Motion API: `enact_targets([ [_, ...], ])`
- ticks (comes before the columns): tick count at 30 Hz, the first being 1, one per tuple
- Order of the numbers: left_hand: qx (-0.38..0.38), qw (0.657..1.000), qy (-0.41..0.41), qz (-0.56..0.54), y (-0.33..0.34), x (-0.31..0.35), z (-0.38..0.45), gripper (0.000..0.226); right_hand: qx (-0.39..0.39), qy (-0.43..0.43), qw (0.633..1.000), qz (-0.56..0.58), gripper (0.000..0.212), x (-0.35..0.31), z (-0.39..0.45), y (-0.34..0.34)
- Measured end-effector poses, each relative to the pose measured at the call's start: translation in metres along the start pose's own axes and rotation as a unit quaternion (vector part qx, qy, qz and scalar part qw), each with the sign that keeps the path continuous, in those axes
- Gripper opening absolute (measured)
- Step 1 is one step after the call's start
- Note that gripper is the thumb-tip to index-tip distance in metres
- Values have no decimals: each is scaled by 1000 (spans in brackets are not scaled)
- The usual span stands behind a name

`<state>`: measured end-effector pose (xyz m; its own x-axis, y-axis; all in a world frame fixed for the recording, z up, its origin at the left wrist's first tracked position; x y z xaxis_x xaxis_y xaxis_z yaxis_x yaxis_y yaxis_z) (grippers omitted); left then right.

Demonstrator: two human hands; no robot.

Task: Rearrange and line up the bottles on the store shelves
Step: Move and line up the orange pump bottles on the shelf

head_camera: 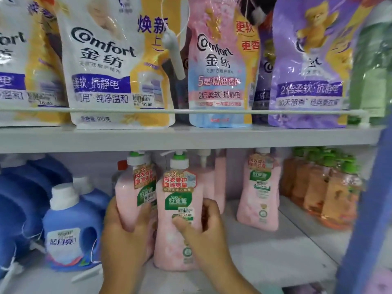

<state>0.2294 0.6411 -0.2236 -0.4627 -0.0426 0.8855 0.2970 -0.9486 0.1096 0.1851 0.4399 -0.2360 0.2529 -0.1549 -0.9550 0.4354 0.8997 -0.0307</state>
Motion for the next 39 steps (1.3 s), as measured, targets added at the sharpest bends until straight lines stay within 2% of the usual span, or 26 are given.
enact_targets([
  [3, 92, 989, 116, 19, -5, 31, -29, 56, -24, -44, 998, -48, 40, -7, 3, -15],
  [4, 118, 978, 170, 33, -3, 43, -44, 53, -5, -82, 993, -85, 38, -11, 5, -31],
  [6, 101, 956, 275, 26, 16, 69, -79, 38, 100, -145, 976, -130, 39, -16, 9, -86],
  [7, 71, 952, 298, 5, 32, 76, -96, 28, 163, -161, 964, -135, 39, -17, 12, -121],
  [9, -12, 963, 263, -58, 71, 77, -114, 15, 258, -135, 947, -133, 39, -8, 27, -187],
  [11, -101, 979, 164, -72, 122, 59, -119, 19, 287, -70, 939, -174, 51, 10, 51, -227],
  [13, -170, 981, 59, -68, 173, 36, -119, 34, 217, -17, 959, -181, 60, 33, 77, -231],
  [15, -194, 979, 6, -61, 212, 23, -111, 36, 115, 5, 985, -127, 48, 51, 91, -214],
  [17, -216, 975, -18, -48, 243, 15, -96, 35, 84, -1, 990, -116, 42, 64, 98, -209],
  [21, -294, 954, -58, -17, 280, -2, -75, 47, 35, -22, 996, -84, 47, 68, 99, -209],
  [22, -305, 950, -64, -16, 282, -6, -75, 43, 24, -27, 997, -75, 46, 67, 97, -208],
  [25, -271, 959, -67, -37, 278, -16, -73, 40, 13, -4, 999, -53, 27, 68, 95, -203],
  [26, -260, 962, -63, -46, 275, -18, -73, 42, 26, 6, 1000, -17, 22, 68, 96, -203],
  [27, -250, 965, -66, -53, 272, -17, -73, 44, 72, 14, 997, 9, 24, 68, 99, -208],
  [30, -212, 971, -84, -75, 260, -23, -71, 44, 234, 37, 971, -17, 34, 64, 114, -233],
  [33, -202, 974, -76, -69, 255, -25, -70, 44, 242, 47, 965, -93, 75, 64, 138, -240],
  [34, -202, 975, -72, -65, 255, -24, -69, 45, 220, 47, 969, -102, 80, 71, 146, -239],
  [36, -201, 975, -68, -58, 256, -23, -69, 45, 175, 31, 980, -92, 60, 91, 155, -235],
  [39, -197, 976, -66, -65, 255, -24, -68, 41, 177, 13, 980, -90, 37, 86, 151, -235],
])
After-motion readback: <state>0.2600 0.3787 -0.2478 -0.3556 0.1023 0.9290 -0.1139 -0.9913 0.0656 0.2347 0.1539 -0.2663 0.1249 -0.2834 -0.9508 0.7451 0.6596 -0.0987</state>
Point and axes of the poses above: each hand's wrist, its own z-axis towards the middle knuckle, its own y-axis out of the palm, x = y × z, the point moved 8 cm from there along z, towards the middle knuckle, and after that the axes turned 6 degrees about -z, right-handed, at the moved point
